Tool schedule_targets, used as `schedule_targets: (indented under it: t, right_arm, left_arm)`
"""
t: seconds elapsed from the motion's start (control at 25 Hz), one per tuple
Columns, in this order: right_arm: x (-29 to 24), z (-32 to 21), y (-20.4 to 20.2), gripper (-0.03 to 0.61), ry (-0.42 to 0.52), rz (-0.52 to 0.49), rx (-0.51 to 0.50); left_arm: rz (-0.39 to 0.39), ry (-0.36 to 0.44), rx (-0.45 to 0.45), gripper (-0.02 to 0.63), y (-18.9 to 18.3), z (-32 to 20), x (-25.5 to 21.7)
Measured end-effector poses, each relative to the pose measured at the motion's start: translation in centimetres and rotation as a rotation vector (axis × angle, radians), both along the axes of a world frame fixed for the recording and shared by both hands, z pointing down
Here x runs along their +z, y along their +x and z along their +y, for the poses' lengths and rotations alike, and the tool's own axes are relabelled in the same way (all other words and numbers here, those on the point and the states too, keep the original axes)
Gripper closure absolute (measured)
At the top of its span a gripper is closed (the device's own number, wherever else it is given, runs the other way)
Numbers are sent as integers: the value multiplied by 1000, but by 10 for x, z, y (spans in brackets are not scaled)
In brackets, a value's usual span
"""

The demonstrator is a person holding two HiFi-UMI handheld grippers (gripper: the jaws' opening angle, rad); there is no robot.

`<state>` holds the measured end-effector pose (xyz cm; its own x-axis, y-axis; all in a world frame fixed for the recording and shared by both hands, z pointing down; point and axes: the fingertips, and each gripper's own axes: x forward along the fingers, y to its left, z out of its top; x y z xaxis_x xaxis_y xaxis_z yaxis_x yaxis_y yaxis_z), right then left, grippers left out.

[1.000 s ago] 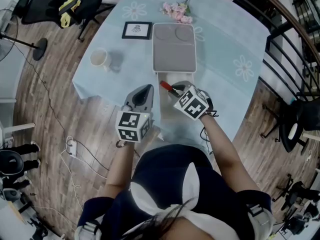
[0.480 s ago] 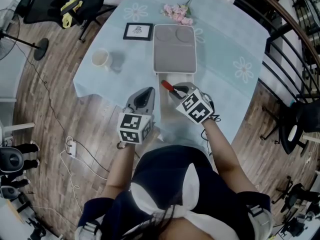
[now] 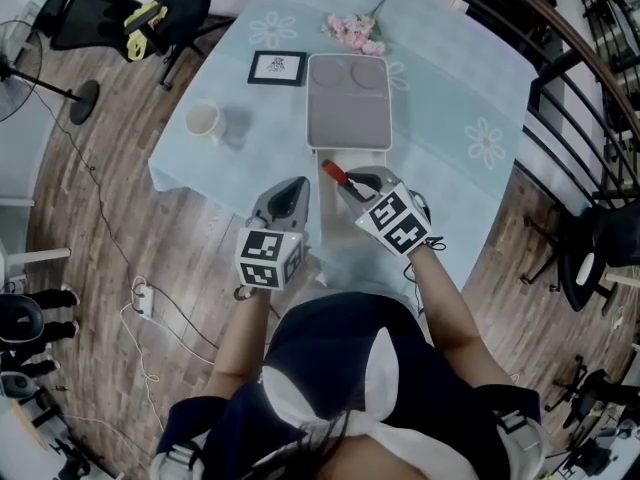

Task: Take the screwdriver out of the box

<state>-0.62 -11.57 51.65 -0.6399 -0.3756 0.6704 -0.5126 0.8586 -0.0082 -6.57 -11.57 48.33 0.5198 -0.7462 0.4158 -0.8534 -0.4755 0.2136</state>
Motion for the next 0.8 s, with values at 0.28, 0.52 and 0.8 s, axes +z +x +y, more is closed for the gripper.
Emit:
schedule_targets:
  t: [0.28, 0.52, 0.8]
  right_arm:
    - [-23, 0, 3, 497, 31, -45, 36]
    - [-38, -1, 5, 496, 60, -80, 57]
    - [-59, -1, 6, 495, 97, -113, 76]
  left_arm:
    - [2, 3, 4, 597, 0, 2, -4]
    - [1, 0, 19, 597, 3, 4, -6]
    - [8, 29, 23, 597, 5, 0, -14]
